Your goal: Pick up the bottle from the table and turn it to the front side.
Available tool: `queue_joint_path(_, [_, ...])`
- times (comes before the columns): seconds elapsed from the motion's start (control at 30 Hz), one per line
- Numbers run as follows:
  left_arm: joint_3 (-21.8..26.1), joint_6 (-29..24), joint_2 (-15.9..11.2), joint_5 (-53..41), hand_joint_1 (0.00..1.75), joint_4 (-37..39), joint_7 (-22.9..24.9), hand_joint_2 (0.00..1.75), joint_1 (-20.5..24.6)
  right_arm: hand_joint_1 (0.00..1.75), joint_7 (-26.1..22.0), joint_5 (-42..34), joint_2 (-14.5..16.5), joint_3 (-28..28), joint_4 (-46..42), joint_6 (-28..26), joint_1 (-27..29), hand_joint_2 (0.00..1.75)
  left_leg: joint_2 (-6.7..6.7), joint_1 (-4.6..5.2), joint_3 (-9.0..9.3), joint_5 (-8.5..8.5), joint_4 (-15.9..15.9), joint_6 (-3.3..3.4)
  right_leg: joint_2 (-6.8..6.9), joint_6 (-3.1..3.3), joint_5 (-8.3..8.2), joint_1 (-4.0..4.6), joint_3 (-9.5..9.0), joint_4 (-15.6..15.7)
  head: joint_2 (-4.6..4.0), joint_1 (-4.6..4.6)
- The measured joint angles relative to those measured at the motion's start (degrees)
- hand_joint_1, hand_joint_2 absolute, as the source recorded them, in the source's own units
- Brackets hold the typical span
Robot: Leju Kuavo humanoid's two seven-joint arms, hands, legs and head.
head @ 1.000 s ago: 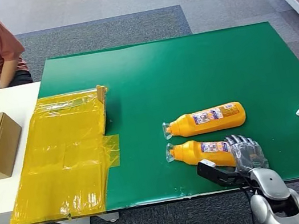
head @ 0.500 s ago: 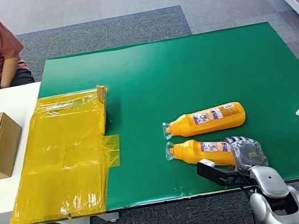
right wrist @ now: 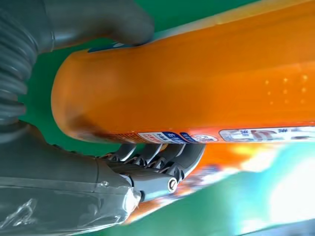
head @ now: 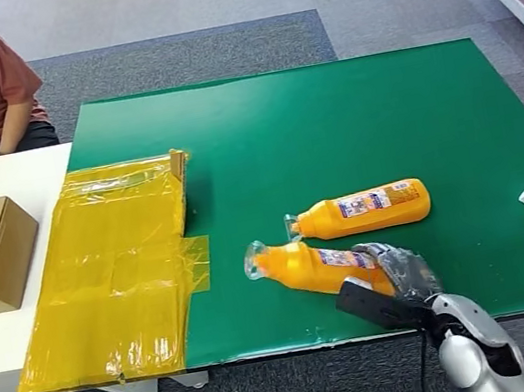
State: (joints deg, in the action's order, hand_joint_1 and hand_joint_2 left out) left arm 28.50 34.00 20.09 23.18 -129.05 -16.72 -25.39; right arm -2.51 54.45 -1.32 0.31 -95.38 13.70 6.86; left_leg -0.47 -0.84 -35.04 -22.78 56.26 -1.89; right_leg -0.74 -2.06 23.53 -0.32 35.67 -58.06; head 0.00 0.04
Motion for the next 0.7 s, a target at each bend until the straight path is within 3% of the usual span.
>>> queue_joint_path(0.1, [0.59, 1.97, 0.0, -0.75, 0.0, 0.54, 0.72, 1.75, 1.73, 1.75, -3.38, -17.06, -0.4, 0.0, -1.15, -0.32, -0.19, 1.75, -0.01, -0.01, 0.0, 0.02, 0.0, -0.02, 0.0, 0.01, -0.01, 0.01, -0.01, -0.01, 0.0, 0.0])
queue_joint_path(0.2, [0.54, 1.99, -0.02, -2.08, 0.0, 1.29, 1.14, 1.75, 3.47, 1.75, -4.47, -27.42, -0.48, -0.06, -1.55, -0.83, -1.64, 1.75, 0.0, -0.01, 0.0, 0.04, -0.01, -0.05, -0.01, 0.01, -0.06, 0.02, -0.01, -0.01, 0.0, 0.01])
queue_joint_path(0.53, [-3.3, -6.25, -1.97, -6.09, 0.0, 5.6, 1.3, 1.75, 7.73, 1.75, -5.1, -42.19, 0.44, 0.81, -0.97, -0.05, -7.46, 1.75, 0.0, -0.03, 0.0, 0.13, 0.0, -0.05, -0.01, 0.03, -0.12, 0.02, 0.01, -0.02, 0.0, -0.01])
queue_joint_path(0.7, [-10.01, -11.65, -4.61, -4.82, 0.0, 11.68, 3.14, 1.75, 12.73, 1.75, -6.06, -47.1, 2.09, 3.17, 1.22, 1.11, -11.36, 1.75, 0.0, -0.05, 0.0, 0.22, -0.01, -0.1, 0.0, 0.07, -0.18, 0.04, 0.03, -0.04, 0.0, 0.0])
